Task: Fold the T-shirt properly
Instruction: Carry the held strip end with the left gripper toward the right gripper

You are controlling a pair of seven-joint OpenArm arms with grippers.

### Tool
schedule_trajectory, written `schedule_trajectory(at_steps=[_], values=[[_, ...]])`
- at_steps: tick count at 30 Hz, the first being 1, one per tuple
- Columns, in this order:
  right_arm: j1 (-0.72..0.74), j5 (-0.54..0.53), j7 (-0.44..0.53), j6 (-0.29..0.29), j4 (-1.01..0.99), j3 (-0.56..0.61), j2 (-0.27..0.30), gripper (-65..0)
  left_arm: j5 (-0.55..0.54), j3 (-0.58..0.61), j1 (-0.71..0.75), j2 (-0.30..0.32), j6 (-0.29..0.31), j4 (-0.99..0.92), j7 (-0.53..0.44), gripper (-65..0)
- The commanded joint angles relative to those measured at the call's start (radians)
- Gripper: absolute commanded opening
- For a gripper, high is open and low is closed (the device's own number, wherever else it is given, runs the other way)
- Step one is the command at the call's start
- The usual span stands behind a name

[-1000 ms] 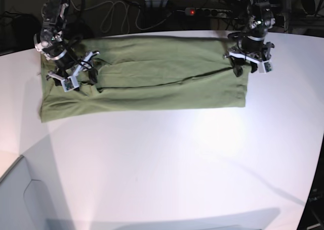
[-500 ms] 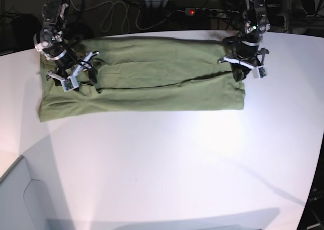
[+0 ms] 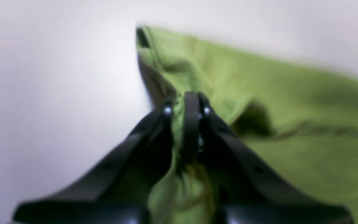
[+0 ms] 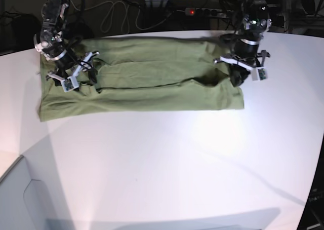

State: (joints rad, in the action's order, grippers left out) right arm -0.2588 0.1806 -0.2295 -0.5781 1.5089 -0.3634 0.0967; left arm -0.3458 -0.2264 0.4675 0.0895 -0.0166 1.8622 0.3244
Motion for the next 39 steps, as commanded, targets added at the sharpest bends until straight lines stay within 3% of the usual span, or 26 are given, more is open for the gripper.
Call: schedule_trajectory(at_steps=[1, 5, 14, 19, 28, 39], values=[[0.0, 0.004, -0.011, -0.012, 0.012, -0.003, 0.008, -27.1, 0.012, 0.002, 0.0, -0.001, 0.008, 0.034, -0.015, -65.0], [0.0, 0.004, -0.011, -0.012, 0.012, -0.003, 0.008, -27.1, 0.115, 0.078, 0.0, -0.04, 0.011, 0.064, -0.015, -65.0], [0.0, 0.004, -0.012, -0.012, 0.012, -0.003, 0.008, -27.1, 0.379, 0.496, -0.049, -0.056, 0.007, 0.021, -0.024, -65.0], [0.0, 0.004, -0.014, -0.012, 0.012, -0.003, 0.008, -27.1, 0.466, 0.594, -0.1, -0.112, 0.007, -0.071, -0.023, -65.0], [0.0, 0.004, -0.015, -0.012, 0.011, -0.003, 0.01, -27.1, 0.48, 0.661, -0.177, -0.168, 0.007, -0.181, -0.023, -65.0], [0.002, 0.004, -0.014, -0.012, 0.006, -0.003, 0.01, -27.1, 0.477, 0.783, -0.253, -0.181, 0.007, -0.279, -0.024, -65.0]])
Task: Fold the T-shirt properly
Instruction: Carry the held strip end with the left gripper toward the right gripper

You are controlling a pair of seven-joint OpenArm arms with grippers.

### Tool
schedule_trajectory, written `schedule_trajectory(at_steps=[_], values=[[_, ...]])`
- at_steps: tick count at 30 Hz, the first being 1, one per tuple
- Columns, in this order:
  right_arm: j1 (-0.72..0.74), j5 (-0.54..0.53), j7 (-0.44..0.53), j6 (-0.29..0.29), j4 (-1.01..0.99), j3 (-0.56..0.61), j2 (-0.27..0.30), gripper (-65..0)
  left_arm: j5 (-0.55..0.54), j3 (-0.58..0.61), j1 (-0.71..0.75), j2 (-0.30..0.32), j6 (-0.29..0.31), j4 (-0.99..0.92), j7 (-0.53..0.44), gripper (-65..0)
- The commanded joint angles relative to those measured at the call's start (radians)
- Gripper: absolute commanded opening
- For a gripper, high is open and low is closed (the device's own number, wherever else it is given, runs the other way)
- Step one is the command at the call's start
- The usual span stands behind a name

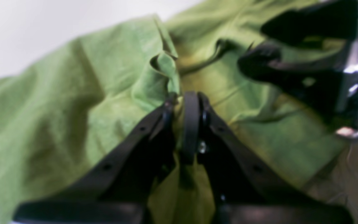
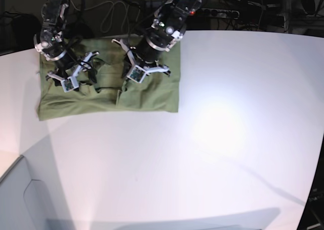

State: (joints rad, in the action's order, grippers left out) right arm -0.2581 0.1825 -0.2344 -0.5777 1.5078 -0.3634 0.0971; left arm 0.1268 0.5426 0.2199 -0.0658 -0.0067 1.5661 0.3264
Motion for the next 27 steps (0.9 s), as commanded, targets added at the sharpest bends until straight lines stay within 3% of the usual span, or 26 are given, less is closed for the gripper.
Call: schedule_trajectory(at_steps=[1, 9, 22, 27], values=[[0.006, 0.002, -0.009, -0.012, 0.007, -0.003, 0.01, -27.1, 0.004, 0.024, -0.014, -0.025, -0.003, 0.006, -0.026, -65.0], [0.015, 0.002, -0.01, -0.012, 0.007, -0.003, 0.01, -27.1, 0.004, 0.044, -0.053, -0.067, -0.003, -0.031, -0.028, -65.0], [0.015, 0.002, -0.01, -0.012, 0.007, -0.003, 0.011, -27.1, 0.003, 0.046, -0.076, -0.07, -0.003, -0.034, -0.028, -65.0], [0.015, 0.002, -0.01, -0.012, 0.007, -0.003, 0.011, -27.1, 0.003, 0.099, -0.086, -0.065, -0.003, -0.066, -0.026, -65.0]])
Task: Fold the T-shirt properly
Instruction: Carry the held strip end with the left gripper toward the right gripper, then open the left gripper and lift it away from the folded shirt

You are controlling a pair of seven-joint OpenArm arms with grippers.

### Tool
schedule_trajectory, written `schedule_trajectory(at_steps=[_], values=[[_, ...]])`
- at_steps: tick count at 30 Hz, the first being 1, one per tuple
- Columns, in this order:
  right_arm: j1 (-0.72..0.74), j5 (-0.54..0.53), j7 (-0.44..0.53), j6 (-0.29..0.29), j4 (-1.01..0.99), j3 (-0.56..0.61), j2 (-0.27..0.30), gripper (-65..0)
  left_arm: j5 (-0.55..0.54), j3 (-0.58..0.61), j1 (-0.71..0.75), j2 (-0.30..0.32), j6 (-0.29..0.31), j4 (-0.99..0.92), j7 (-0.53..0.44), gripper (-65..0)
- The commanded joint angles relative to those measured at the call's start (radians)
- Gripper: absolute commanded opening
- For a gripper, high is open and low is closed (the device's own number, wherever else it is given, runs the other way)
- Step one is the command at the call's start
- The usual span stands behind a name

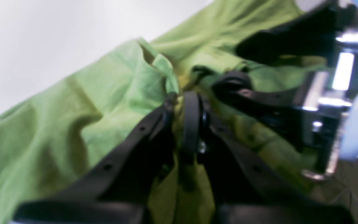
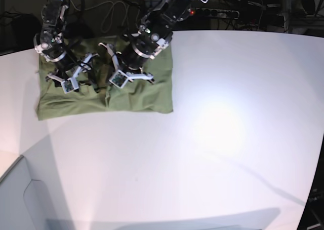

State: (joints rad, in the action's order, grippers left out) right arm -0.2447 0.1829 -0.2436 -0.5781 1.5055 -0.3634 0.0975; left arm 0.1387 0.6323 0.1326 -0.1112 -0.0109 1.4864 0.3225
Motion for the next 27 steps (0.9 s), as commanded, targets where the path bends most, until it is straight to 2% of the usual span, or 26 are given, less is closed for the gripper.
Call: schedule_trajectory(at_steps=[1, 14, 20, 27], values=[[0.002, 0.002, -0.001, -0.012, 0.01, -0.003, 0.011, -27.1, -0.009, 0.011, -0.004, -0.02, 0.001, 0.003, -0.023, -65.0], [-0.002, 0.002, -0.003, -0.012, 0.01, -0.003, 0.011, -27.1, -0.009, 0.013, -0.008, -0.017, 0.001, -0.028, -0.023, -65.0], [-0.002, 0.004, -0.003, -0.012, 0.01, -0.003, 0.011, -27.1, -0.009, 0.065, -0.017, -0.014, 0.001, -0.031, -0.023, -65.0], [-0.003, 0.004, -0.003, -0.012, 0.01, -0.003, 0.011, -27.1, -0.009, 0.068, -0.035, -0.014, 0.001, -0.04, -0.023, -65.0]])
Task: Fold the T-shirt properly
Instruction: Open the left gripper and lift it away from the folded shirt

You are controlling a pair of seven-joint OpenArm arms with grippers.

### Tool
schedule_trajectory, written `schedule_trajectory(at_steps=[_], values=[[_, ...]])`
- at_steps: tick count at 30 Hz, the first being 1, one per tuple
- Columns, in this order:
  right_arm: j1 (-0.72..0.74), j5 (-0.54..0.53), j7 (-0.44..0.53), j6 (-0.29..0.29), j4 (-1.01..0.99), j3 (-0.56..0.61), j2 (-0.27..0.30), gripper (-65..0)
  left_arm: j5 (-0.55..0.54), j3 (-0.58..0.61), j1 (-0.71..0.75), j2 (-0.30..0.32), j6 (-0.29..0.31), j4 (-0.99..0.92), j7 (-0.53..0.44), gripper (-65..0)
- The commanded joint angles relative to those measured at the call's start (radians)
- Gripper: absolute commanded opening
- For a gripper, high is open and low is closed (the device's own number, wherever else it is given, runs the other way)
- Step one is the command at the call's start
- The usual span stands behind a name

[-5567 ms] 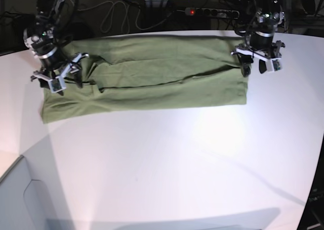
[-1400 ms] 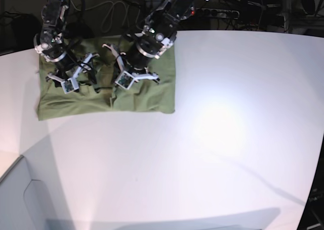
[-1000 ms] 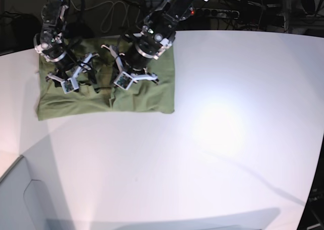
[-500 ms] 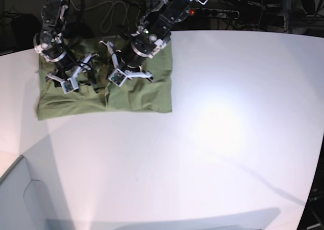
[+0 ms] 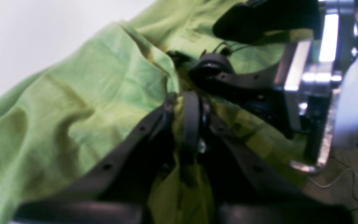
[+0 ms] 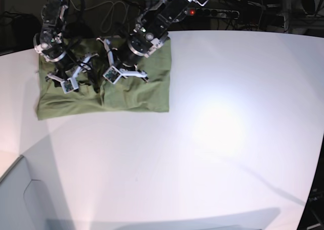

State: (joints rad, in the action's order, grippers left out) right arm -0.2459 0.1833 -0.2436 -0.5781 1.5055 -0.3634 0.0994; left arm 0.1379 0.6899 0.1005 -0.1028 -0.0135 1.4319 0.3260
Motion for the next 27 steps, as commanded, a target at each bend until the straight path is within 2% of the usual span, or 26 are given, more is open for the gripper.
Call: schedule_trajectory(at_steps=[1, 4, 10, 17, 22, 25, 27], values=[[-0.002, 0.003, -0.003, -0.012, 0.01, -0.003, 0.009, -27.1, -0.008, 0.011, -0.003, -0.022, 0.004, 0.014, -0.026, -65.0], [0.0, 0.003, -0.003, -0.012, 0.013, -0.003, 0.009, -27.1, -0.008, 0.011, -0.003, -0.022, 0.005, 0.014, -0.023, -64.8], [0.003, 0.003, 0.0, -0.012, 0.017, -0.009, 0.009, -27.1, -0.008, 0.011, 0.002, -0.022, 0.005, 0.025, -0.017, -52.0], [0.027, 0.003, 0.003, -0.012, 0.019, -0.01, 0.009, -27.1, -0.005, 0.011, 0.006, -0.021, 0.005, 0.069, -0.018, -42.3], [0.027, 0.003, 0.002, -0.012, 0.047, -0.01, 0.009, -27.1, -0.007, 0.011, 0.009, -0.002, 0.005, 0.132, -0.021, -32.1], [0.027, 0.003, 0.002, -0.012, 0.066, -0.01, 0.009, -27.1, -0.007, 0.006, 0.029, 0.001, 0.005, 0.182, -0.018, -30.0], [0.027, 0.003, 0.002, -0.012, 0.083, -0.012, 0.009, -27.1, -0.007, 0.003, 0.04, 0.025, 0.005, 0.218, -0.018, -30.1]])
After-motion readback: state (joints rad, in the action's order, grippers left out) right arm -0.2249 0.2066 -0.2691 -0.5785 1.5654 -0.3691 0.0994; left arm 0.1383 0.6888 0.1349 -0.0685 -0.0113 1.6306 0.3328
